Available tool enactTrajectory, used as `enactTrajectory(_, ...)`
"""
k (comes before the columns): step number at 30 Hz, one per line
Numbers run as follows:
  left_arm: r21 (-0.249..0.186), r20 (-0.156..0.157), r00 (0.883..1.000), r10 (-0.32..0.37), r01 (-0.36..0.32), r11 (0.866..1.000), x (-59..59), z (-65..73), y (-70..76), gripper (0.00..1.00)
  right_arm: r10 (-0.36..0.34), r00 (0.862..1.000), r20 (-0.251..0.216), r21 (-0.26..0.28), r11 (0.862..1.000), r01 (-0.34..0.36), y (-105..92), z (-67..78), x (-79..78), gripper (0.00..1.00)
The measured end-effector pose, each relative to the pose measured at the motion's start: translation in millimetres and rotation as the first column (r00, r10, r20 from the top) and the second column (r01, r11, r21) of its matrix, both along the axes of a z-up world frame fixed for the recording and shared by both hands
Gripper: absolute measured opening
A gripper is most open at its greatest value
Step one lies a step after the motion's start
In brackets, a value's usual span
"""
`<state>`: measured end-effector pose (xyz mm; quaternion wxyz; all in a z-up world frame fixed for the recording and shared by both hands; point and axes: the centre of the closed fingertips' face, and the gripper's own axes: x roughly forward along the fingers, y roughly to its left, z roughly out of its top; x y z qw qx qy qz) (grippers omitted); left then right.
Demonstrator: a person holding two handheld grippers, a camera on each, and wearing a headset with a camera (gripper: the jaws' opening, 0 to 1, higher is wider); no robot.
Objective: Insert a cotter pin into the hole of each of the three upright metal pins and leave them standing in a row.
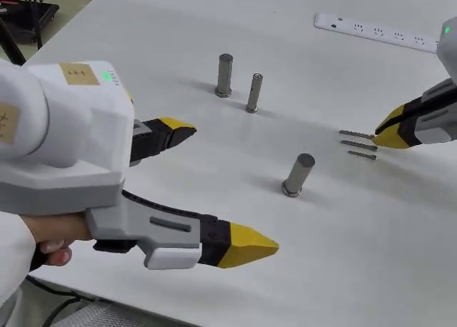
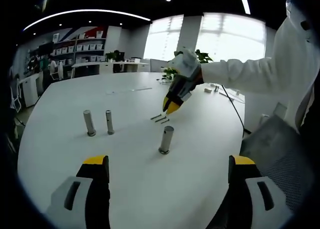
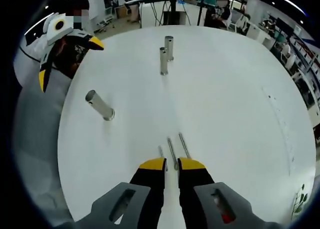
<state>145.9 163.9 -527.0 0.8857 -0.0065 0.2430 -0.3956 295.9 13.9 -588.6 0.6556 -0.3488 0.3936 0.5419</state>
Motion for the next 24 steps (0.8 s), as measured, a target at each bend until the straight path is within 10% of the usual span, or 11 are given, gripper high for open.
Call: enactTrajectory(24, -0.014, 0.001, 1.000, -0.019, 0.019, 1.000, 1.5, -1.0, -3.4, 0.96, 0.040, 0.999, 0.009, -0.079, 0.996, -0.039, -0.9, -23.2, 8.7, 0.00)
